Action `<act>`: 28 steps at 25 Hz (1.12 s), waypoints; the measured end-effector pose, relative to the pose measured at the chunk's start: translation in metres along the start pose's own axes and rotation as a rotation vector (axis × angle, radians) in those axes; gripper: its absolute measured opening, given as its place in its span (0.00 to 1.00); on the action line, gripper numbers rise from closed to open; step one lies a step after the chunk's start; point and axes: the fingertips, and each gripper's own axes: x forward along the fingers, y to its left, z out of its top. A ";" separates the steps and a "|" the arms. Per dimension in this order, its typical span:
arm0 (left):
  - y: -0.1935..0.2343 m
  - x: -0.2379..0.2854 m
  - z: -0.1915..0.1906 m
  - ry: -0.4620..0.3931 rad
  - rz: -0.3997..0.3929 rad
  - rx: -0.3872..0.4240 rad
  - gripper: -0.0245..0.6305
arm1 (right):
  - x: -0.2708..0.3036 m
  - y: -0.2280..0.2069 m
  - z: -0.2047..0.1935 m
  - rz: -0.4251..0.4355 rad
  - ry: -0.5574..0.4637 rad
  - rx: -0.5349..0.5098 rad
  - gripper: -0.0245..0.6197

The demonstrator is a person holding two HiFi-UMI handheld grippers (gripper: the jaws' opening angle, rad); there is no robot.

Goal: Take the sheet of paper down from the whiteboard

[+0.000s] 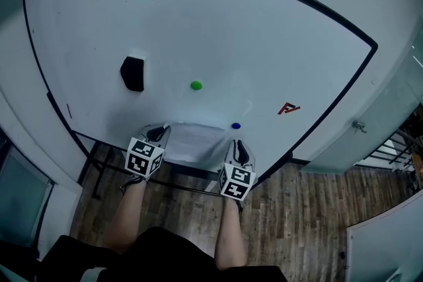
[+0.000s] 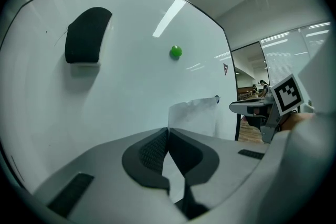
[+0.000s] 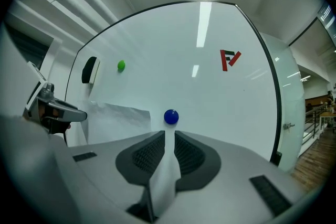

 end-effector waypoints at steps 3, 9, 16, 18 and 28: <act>-0.003 -0.005 -0.002 0.004 0.003 0.001 0.07 | -0.006 -0.001 -0.001 0.000 -0.007 0.012 0.11; -0.004 -0.014 -0.004 -0.003 0.015 -0.010 0.07 | -0.013 0.003 0.000 0.029 -0.017 0.033 0.08; -0.003 -0.022 -0.004 -0.015 0.025 -0.029 0.07 | -0.015 0.010 -0.002 0.077 -0.002 0.038 0.08; -0.004 -0.029 -0.011 -0.007 0.031 -0.034 0.07 | -0.019 0.016 -0.008 0.090 0.009 0.038 0.08; -0.011 -0.033 -0.017 0.006 0.035 -0.052 0.07 | -0.025 0.020 -0.010 0.132 0.017 0.013 0.08</act>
